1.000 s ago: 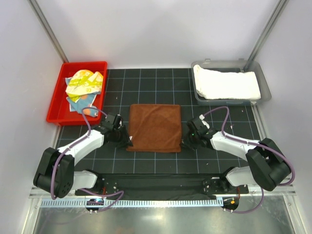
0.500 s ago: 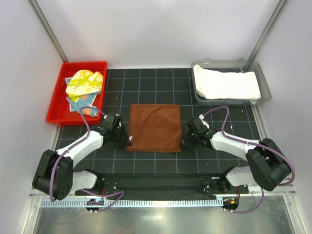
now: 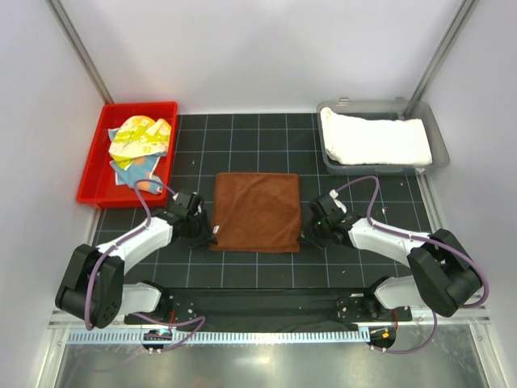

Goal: Fold and stack the towels
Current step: Fold the towel

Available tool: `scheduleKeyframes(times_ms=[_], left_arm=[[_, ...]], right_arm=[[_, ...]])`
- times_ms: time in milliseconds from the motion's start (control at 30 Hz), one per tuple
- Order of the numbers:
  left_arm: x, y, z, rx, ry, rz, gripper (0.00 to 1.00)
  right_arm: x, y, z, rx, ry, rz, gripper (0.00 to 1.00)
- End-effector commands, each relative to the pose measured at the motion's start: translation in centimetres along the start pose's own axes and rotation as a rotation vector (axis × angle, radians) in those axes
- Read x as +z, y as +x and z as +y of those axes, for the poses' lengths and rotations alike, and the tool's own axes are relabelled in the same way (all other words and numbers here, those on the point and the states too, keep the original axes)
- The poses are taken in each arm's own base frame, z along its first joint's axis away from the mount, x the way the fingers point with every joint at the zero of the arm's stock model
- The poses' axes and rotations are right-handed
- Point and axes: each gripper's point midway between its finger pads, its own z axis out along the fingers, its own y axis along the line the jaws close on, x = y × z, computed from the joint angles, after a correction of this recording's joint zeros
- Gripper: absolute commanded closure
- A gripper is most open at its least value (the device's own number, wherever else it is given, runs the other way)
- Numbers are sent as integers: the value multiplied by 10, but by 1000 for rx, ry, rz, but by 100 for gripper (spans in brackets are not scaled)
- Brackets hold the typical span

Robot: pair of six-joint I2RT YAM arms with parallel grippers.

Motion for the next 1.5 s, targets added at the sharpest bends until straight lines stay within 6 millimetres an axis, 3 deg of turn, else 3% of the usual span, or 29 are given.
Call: scheduleKeyframes(times_ms=[0, 1467], left_arm=[[1, -10, -10, -10, 44, -34, 62], [-12, -19, -14, 14, 33, -59, 66]], right_arm=[[-6, -5, 10, -13, -46, -29, 99], [-4, -2, 6, -29, -33, -24, 99]])
